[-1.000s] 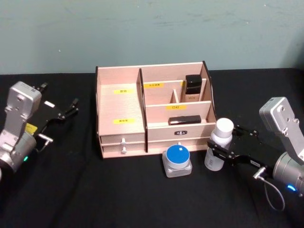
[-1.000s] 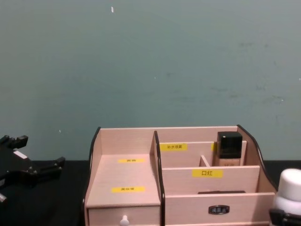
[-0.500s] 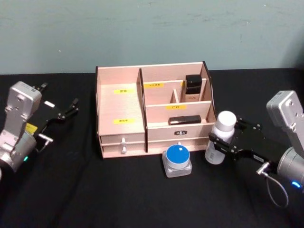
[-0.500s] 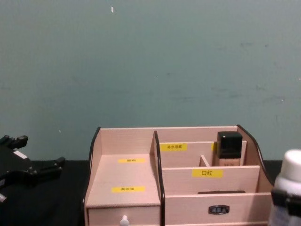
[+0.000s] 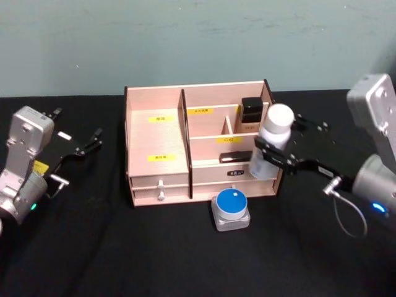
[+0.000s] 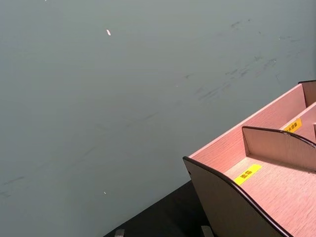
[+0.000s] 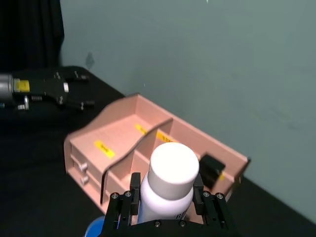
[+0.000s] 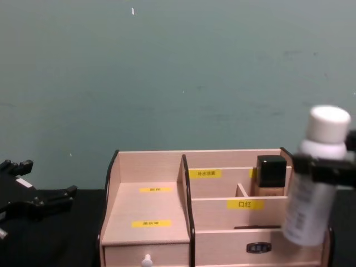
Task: Pick up the facial cleanser and watermelon frost from the table and place them into the tiered storage box.
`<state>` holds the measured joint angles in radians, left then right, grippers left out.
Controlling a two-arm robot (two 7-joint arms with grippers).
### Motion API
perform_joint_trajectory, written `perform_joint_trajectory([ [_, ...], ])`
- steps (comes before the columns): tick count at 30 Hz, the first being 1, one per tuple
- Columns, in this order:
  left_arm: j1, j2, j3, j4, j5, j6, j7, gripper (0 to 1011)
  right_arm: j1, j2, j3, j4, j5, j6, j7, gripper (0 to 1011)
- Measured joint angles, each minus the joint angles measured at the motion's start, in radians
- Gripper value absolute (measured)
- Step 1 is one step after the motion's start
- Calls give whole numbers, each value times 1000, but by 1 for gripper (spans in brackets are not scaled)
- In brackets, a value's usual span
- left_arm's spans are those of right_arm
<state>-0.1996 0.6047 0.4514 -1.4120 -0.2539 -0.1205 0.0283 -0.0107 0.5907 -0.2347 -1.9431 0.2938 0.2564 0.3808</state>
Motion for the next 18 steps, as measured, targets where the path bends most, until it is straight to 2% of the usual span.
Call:
perform_joint_trajectory([
  [11,0,0,0,0,0,0,0,1001,151,-67,-96,47,-29,32,5,618],
  [18,0,0,0,0,0,0,0,1001,222,-111,-133,107,-48,33,-1,618],
])
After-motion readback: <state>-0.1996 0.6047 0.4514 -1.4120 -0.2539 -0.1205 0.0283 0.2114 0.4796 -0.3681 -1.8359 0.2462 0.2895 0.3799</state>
